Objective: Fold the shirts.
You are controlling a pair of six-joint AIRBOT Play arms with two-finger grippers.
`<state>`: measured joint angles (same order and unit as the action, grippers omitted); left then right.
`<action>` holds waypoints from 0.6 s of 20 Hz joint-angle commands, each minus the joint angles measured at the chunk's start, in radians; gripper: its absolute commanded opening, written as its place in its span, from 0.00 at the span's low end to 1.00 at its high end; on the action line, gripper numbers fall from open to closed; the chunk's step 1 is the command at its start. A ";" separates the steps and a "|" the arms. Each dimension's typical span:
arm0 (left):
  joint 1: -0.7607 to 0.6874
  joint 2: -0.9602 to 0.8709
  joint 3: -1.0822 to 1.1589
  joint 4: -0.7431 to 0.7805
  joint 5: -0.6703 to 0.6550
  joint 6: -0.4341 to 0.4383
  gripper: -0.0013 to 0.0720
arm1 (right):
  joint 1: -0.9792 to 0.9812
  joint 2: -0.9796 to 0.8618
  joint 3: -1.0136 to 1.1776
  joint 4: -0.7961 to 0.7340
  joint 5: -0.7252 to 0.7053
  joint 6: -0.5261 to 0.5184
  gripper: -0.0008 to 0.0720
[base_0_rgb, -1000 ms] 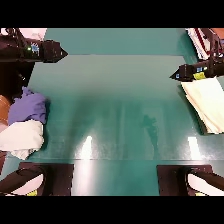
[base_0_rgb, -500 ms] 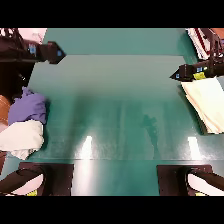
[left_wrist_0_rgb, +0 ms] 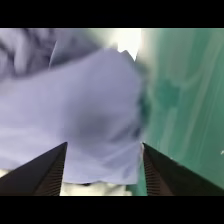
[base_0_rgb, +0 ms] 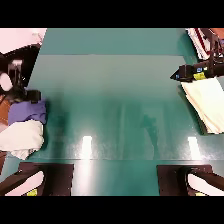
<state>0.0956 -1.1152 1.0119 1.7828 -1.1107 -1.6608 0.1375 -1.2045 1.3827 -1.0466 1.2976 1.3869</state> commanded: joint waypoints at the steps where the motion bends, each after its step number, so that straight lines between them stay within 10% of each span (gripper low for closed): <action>1: 0.072 0.000 -0.150 0.006 0.099 -0.018 0.77 | 0.000 -0.001 0.000 0.000 -0.018 0.000 0.03; 3: 0.072 0.000 -0.153 0.005 0.108 -0.031 0.67 | 0.000 -0.001 0.001 0.000 -0.016 0.000 0.03; 5: 0.072 0.000 -0.153 0.004 0.106 -0.042 0.06 | 0.000 -0.001 0.001 0.000 -0.014 0.000 0.03; 12: 0.072 0.151 0.080 -0.045 0.037 -0.041 0.05 | 0.000 0.032 0.076 0.006 -0.016 0.000 0.03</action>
<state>0.1680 -1.0382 0.9733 1.7782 -1.0473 -1.7012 0.1375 -1.1904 1.4124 -1.0412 1.2835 1.3876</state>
